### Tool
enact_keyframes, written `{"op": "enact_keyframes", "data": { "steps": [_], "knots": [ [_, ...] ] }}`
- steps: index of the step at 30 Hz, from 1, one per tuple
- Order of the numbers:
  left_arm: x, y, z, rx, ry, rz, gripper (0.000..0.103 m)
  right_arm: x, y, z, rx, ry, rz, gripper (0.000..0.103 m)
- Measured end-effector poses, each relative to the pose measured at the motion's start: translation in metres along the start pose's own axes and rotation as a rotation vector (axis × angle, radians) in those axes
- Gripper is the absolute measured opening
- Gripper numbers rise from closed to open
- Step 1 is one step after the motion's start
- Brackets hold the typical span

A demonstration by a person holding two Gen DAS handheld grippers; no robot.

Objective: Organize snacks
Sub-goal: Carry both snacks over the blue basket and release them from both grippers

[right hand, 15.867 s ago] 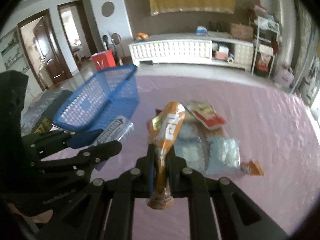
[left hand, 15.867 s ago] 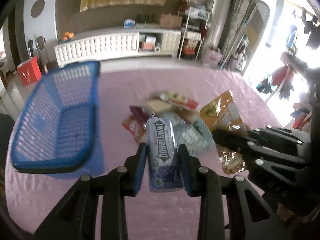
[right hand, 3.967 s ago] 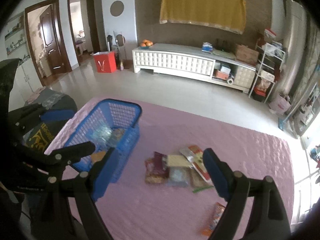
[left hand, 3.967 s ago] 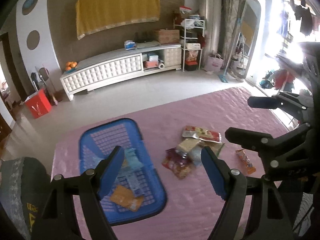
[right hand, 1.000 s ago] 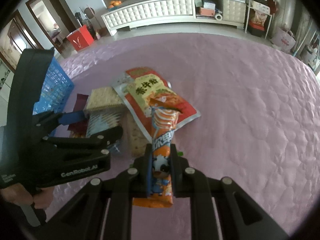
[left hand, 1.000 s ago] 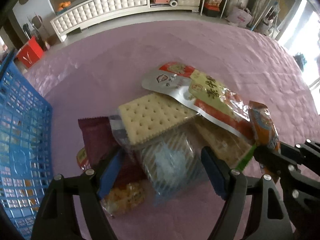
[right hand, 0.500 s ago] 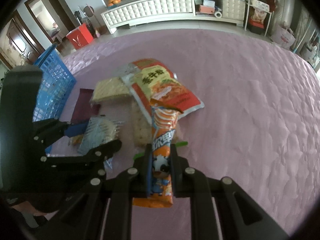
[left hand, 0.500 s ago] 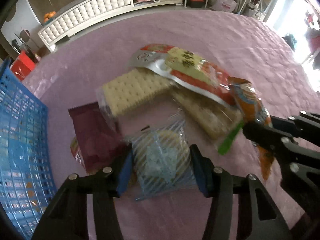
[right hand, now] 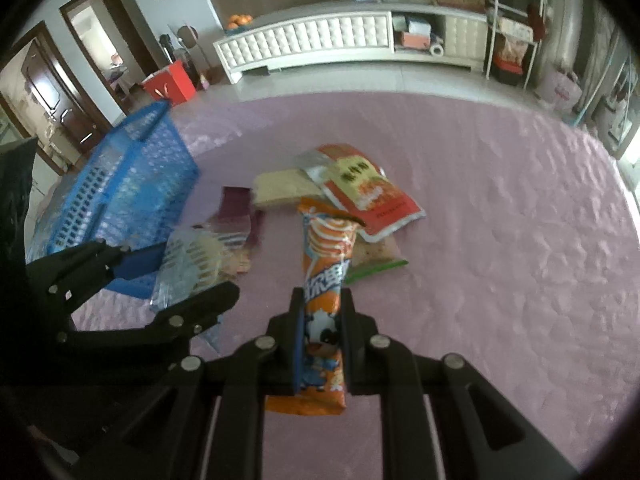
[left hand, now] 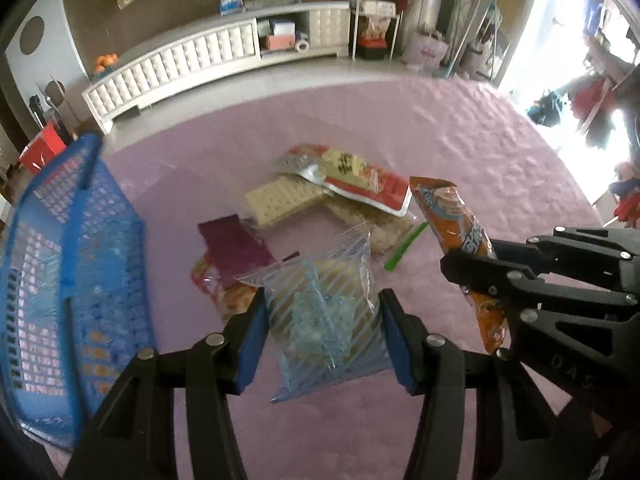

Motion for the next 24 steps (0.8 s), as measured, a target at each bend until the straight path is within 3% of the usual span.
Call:
{"op": "enact_keyframes", "data": {
  "steps": [7,13,24],
  "knots": [
    [-0.063,-0.003,-0.025,-0.012,0.009,0.098,0.051,-0.033,0.012,-0.049,-0.078,-0.006,0.054,0.019],
    [-0.109,-0.008,-0.058,-0.013,0.044,0.169,0.051,-0.043,0.029,-0.093,-0.119,0.039,0.086,0.019],
    [-0.16,-0.018,-0.136,-0.049,0.116,0.229,0.051,-0.041,0.057,-0.18,-0.248,0.104,0.122,0.019]
  ]
}}
Point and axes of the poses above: each gripper's, at about its wrist camera, not at the fingertips, and x roughly the way its jaws point, z to its right, y to its top, the point moved 8 cm from there along x, roughly the way its jaws point, and after that the axes turned 8 degrees about -x, right-handed, at the moved point
